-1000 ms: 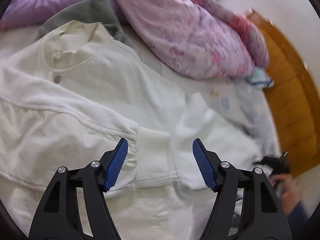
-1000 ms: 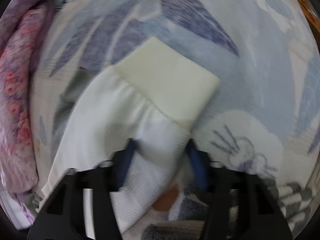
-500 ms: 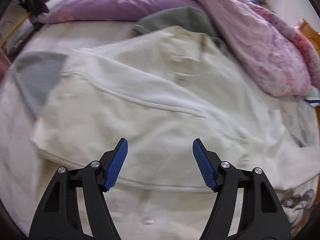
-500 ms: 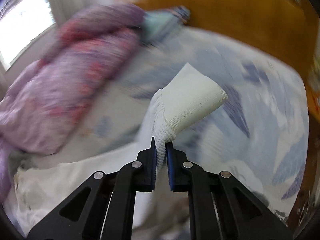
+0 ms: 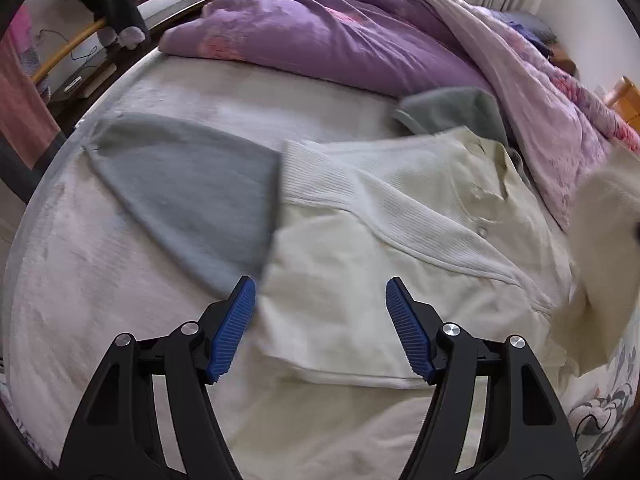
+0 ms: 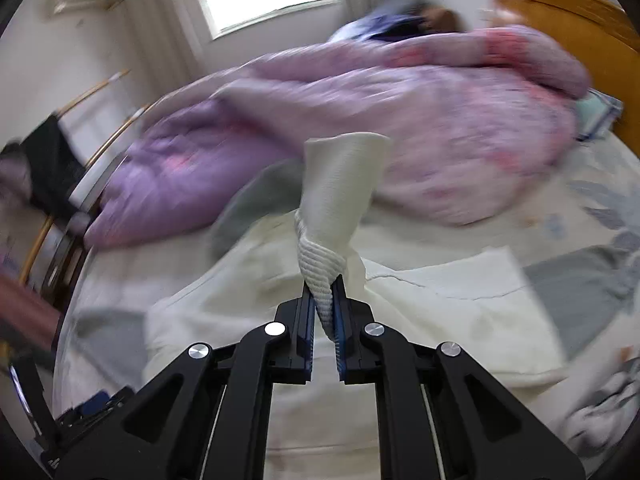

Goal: Fold large clothes
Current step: 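Grasp the other sleeve cuff with the right tool, fold it across, release, then position both tools at the side edge of the jacket, then grasp the jacket edge with both tools and fold it over the other half, then open both tools and release the folded jacket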

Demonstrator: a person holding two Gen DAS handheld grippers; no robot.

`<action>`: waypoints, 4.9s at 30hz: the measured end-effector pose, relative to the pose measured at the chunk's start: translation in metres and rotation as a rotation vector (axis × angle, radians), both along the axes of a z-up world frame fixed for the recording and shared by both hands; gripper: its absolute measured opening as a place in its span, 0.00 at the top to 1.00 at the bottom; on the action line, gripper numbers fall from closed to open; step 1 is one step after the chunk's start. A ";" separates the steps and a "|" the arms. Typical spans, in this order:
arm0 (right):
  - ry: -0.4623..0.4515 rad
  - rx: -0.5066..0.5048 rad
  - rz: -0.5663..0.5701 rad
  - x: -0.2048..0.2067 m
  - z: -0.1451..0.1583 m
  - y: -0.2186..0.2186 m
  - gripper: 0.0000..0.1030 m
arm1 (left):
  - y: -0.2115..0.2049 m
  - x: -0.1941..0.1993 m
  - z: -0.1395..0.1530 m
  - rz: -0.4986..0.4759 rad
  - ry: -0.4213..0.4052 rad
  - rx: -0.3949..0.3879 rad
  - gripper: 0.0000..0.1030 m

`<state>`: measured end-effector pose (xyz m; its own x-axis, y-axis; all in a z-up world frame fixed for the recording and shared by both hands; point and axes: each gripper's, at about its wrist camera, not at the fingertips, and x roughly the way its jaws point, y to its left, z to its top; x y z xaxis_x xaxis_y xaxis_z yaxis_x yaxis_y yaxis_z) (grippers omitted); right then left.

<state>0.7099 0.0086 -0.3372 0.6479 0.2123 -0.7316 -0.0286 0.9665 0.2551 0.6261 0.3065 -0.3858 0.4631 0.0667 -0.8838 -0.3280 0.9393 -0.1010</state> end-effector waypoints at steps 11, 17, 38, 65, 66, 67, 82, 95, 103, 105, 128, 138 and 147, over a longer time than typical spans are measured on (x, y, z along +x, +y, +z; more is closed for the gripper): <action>0.221 -0.047 0.324 -0.023 -0.087 0.195 0.87 | 0.082 -0.030 -0.006 0.083 0.011 -0.017 0.31; 0.271 0.022 0.400 -0.045 -0.090 0.189 0.43 | 0.089 -0.035 0.001 0.112 -0.006 -0.049 0.31; 0.525 -0.018 -0.006 0.003 -0.165 -0.096 0.36 | -0.002 0.066 -0.103 -0.007 0.301 -0.009 0.23; 0.475 0.128 -0.231 0.153 -0.162 -0.189 0.32 | 0.063 0.184 -0.096 0.015 0.250 -0.061 0.23; 0.479 0.133 -0.230 0.155 -0.167 -0.191 0.32 | 0.063 0.186 -0.099 0.018 0.251 -0.064 0.23; 0.487 0.157 -0.231 0.157 -0.172 -0.192 0.32 | 0.064 0.187 -0.102 0.022 0.254 -0.070 0.24; 0.224 0.254 -0.145 0.083 -0.076 -0.201 0.92 | 0.051 0.123 -0.003 -0.065 -0.034 -0.114 0.93; 0.236 0.195 -0.102 -0.087 -0.016 -0.216 0.94 | 0.042 -0.036 0.051 -0.052 0.009 -0.096 0.94; 0.465 0.139 -0.190 -0.190 -0.082 -0.238 0.83 | 0.054 -0.152 -0.012 0.067 0.189 -0.184 0.92; 0.523 0.083 -0.197 -0.208 -0.099 -0.239 0.82 | 0.055 -0.179 -0.035 0.108 0.267 -0.233 0.90; 0.549 0.297 -0.171 -0.221 -0.099 -0.217 0.96 | 0.002 -0.228 -0.066 0.325 0.223 -0.223 0.96; 0.564 0.193 -0.234 -0.285 -0.086 -0.215 0.96 | 0.006 -0.285 -0.044 0.207 0.266 -0.265 0.96; 0.582 0.010 -0.290 -0.300 -0.097 -0.199 0.59 | 0.014 -0.291 -0.068 0.010 0.260 -0.202 0.36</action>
